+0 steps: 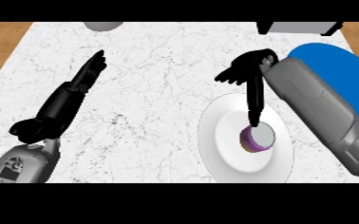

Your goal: Pick the can from the plate and place it in the plate

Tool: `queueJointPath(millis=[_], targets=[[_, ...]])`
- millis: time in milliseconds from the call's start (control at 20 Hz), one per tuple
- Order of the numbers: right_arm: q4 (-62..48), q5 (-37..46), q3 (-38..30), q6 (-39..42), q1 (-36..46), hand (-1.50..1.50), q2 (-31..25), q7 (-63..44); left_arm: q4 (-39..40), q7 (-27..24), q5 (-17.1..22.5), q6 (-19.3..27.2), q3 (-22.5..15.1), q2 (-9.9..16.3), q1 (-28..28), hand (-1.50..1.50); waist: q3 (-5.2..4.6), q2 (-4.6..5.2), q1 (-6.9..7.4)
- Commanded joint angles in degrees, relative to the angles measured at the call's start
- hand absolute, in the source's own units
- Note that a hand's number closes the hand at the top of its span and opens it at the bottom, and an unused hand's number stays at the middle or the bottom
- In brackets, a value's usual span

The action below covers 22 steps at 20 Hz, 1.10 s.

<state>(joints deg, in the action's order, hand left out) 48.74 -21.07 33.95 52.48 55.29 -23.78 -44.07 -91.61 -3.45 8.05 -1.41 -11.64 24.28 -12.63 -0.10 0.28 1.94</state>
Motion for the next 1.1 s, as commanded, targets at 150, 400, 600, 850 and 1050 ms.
queueJointPath(millis=[150,400,600,850,1050], targets=[[-10.9,0.2,0.9,8.1,8.4,-1.5,3.3,-6.8,-0.2,0.4,-0.4,-1.0,1.2,-0.2,0.4,0.0,0.07,0.04,-0.54],[-19.4,3.8,0.2,11.0,10.4,-1.5,1.7,-1.8,-2.1,-0.8,2.0,-4.2,3.5,1.2,3.0,0.0,0.11,0.22,0.12],[-24.4,6.6,-0.8,9.9,12.6,-1.5,5.2,0.1,-0.3,0.2,-1.8,-2.0,1.2,-2.2,0.8,0.0,0.12,0.47,0.05],[-26.3,7.4,-1.5,15.1,11.6,-1.5,5.7,2.0,-1.7,-0.6,-2.7,-1.6,1.7,-3.3,2.9,0.0,0.12,0.28,-0.11],[-25.9,8.8,-2.4,16.2,11.4,-1.5,6.6,2.0,-3.9,1.1,-2.2,-3.0,4.0,-2.1,2.8,0.0,0.11,-0.08,-0.79]])
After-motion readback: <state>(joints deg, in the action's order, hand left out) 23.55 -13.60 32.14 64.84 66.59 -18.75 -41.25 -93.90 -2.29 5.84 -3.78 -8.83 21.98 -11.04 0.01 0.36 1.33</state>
